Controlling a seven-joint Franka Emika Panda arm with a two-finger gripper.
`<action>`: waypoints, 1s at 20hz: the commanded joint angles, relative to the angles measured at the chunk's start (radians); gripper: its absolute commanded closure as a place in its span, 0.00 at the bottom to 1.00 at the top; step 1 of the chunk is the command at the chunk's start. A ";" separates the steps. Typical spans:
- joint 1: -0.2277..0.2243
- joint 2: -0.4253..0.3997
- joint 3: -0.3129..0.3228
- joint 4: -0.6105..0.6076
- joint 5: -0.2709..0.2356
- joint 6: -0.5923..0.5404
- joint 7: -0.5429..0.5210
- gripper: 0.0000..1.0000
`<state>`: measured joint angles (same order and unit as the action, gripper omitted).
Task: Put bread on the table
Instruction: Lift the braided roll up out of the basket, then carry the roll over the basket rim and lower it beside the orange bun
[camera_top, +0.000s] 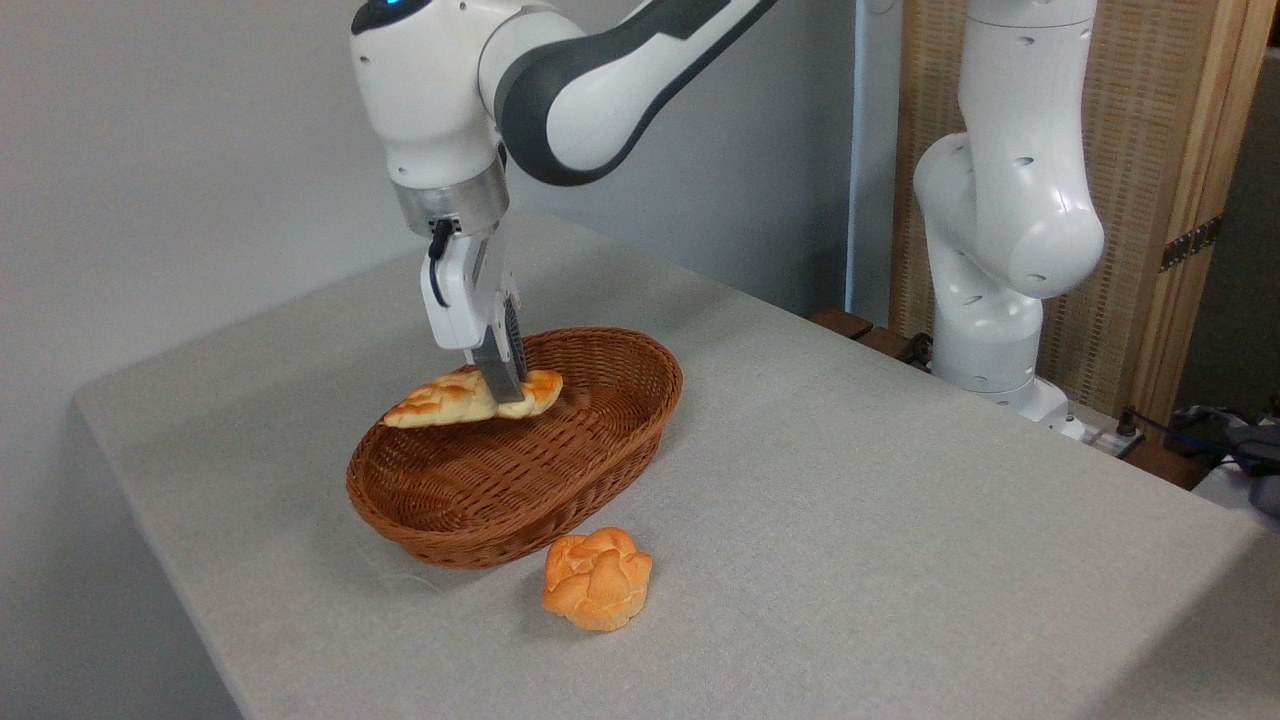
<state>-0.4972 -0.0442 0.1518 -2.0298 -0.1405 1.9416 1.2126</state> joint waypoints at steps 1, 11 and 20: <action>0.002 -0.034 0.011 0.026 -0.024 -0.059 -0.004 0.88; 0.005 -0.095 0.156 0.045 -0.014 -0.113 -0.010 0.86; 0.005 -0.115 0.370 0.043 0.008 -0.121 -0.013 0.85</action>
<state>-0.4825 -0.1397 0.4674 -1.9884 -0.1406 1.8500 1.2099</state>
